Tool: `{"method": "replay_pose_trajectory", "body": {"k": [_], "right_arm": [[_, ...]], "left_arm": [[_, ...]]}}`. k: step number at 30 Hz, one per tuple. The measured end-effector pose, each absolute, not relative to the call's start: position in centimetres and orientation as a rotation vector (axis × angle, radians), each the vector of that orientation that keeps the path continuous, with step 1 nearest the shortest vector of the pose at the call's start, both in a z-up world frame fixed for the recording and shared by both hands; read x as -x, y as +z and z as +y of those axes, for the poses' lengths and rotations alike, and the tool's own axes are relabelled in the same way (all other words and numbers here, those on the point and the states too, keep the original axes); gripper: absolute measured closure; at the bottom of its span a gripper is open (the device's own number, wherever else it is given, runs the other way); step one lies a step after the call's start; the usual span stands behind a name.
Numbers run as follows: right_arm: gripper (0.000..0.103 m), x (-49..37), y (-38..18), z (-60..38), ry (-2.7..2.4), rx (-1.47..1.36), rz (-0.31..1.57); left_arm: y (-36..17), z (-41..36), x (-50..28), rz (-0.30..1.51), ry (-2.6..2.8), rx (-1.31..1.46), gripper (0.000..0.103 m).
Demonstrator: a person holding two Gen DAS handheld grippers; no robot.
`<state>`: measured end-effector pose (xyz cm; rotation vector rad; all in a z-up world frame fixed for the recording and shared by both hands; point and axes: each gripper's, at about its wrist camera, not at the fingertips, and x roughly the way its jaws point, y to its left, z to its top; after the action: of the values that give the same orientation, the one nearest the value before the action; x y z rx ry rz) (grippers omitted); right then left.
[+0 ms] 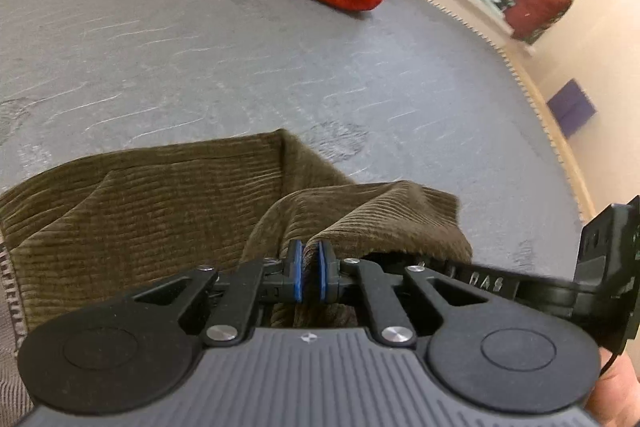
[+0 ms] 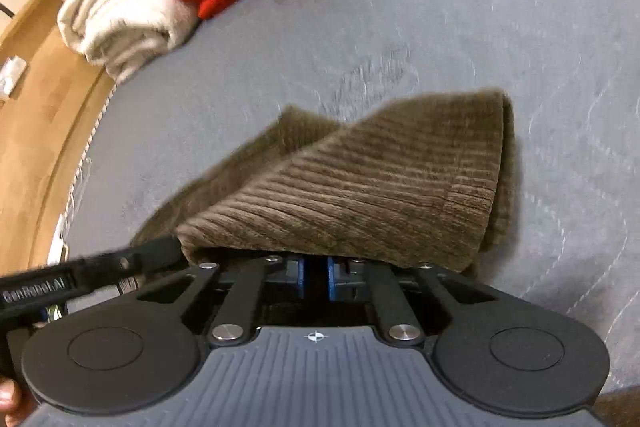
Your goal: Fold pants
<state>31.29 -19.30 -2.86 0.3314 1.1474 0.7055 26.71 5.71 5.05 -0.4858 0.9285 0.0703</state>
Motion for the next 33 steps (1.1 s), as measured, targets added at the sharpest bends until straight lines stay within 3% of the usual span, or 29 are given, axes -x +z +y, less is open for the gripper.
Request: {"method": "replay_pose_trajectory", "body": {"k": [10,16,20,24,25,28,33], "right_arm": [[0.095,-33.8,3.7,-30.5,0.589,-0.660,0.744],[0.098,-32.8,3.7,-45.0,-0.112,-0.791,0.442],[0.097,-32.7,-1.7,-52.8,-0.482,-0.806,0.585],[0.095,-32.0,-7.9,-56.7,-0.580,-0.943,0.763],[0.093,-32.3,-8.5,-57.0,-0.549,-0.953,0.778],[0.068,-33.2,-9.8,-57.4,-0.437,-0.954,0.808],[0.065,-33.3,-9.9,-59.7,-0.441,-0.992,0.762]], "left_arm": [[8.1,4.8,-25.9,0.769,0.051,0.447,0.091],[7.6,3.0,-26.1,0.787,-0.008,0.400,0.089],[6.2,0.3,-26.7,0.862,-0.106,0.340,0.073],[3.6,-2.0,-27.6,0.945,-0.173,0.279,0.069],[2.9,-2.2,-27.8,0.958,-0.175,0.266,0.068],[1.1,-3.1,-28.7,1.002,-0.175,0.226,0.059],[-1.8,-3.7,-29.7,1.056,-0.182,0.199,0.052]]}}
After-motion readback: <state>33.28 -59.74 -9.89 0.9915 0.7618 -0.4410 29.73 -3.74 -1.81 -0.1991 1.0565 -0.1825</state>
